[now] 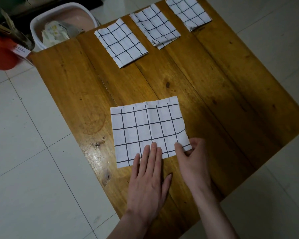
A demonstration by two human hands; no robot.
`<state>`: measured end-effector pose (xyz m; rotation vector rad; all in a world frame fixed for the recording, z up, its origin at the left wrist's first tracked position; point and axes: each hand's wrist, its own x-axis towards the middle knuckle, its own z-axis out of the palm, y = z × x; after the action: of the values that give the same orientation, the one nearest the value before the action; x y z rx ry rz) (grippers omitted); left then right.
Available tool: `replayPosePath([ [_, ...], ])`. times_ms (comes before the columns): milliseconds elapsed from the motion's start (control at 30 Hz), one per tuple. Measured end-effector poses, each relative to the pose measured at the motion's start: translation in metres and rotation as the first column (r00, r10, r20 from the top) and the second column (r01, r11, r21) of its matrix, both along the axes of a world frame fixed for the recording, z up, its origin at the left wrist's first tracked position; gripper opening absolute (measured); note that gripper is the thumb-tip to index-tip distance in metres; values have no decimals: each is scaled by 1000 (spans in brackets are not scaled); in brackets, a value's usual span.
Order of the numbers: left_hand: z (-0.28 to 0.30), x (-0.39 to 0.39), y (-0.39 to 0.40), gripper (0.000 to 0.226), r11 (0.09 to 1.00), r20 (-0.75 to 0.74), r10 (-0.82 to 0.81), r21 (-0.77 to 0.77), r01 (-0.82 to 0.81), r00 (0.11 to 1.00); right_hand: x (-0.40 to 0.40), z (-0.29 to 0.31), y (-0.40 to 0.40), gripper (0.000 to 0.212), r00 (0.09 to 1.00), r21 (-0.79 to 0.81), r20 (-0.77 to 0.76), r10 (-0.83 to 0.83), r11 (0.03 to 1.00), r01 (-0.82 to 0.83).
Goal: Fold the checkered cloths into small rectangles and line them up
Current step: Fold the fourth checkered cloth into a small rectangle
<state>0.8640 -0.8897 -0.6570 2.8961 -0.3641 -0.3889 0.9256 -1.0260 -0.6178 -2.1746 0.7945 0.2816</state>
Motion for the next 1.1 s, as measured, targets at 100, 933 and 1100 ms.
replayPosePath([
  [100, 2, -2, 0, 74, 1000, 2, 2, -5, -2, 1000, -4, 0, 4, 45, 979, 221, 139, -150, 968, 117],
  [933, 6, 6, 16, 73, 986, 41, 126, -113, -121, 991, -36, 12, 13, 36, 910, 73, 409, -72, 996, 46],
  [1100, -1, 5, 35, 70, 990, 48, 93, -110, -87, 995, -37, -4, 29, 45, 851, -76, 497, 170, 985, -153],
])
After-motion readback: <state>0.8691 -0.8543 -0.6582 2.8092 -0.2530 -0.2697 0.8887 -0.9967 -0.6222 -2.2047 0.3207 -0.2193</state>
